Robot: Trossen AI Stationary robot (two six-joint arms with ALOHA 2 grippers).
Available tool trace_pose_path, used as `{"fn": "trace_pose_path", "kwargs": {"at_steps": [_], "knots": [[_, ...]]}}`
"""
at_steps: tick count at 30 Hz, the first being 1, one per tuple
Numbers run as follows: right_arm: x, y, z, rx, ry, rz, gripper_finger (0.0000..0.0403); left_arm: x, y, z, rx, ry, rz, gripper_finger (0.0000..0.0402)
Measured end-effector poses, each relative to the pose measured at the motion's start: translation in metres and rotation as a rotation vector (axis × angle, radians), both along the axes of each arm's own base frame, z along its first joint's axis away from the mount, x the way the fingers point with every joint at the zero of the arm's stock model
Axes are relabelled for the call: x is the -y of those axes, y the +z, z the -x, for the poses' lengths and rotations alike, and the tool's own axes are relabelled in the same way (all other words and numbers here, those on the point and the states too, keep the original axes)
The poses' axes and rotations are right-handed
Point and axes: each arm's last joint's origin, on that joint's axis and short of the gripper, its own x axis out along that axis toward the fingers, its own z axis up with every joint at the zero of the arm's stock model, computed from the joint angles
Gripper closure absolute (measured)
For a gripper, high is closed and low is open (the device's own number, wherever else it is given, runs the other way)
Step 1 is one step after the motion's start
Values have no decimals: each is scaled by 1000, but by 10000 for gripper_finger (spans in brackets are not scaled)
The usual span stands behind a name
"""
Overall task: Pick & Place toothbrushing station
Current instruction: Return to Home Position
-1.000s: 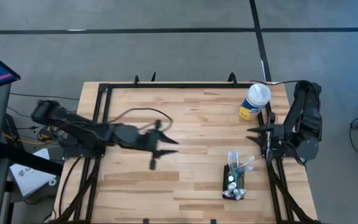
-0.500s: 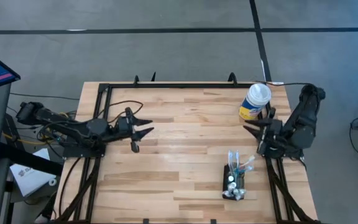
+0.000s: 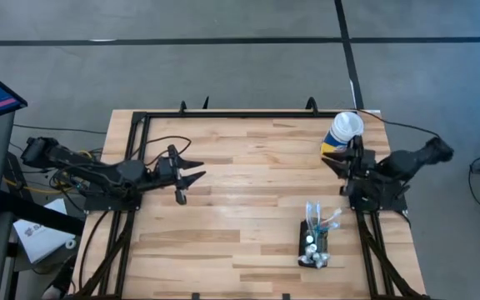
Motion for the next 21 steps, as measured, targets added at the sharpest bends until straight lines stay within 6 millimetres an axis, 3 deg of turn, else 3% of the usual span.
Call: {"fn": "trace_pose_path", "kwargs": {"at_steps": [5,9,17,21], "knots": [[8,-18,-6,-6,1,0,338,-2,-17,3,-46,1,0,275],[16,-20,-11,-12,-38,-17,338,-2,-25,5,-62,-22,21,275],[25,-41,-20,-196,11,-87,338,-2,-55,13,-132,-61,66,275],[30,-49,-26,-186,-37,-78,338,-4,-69,20,-142,-50,72,275]]}}
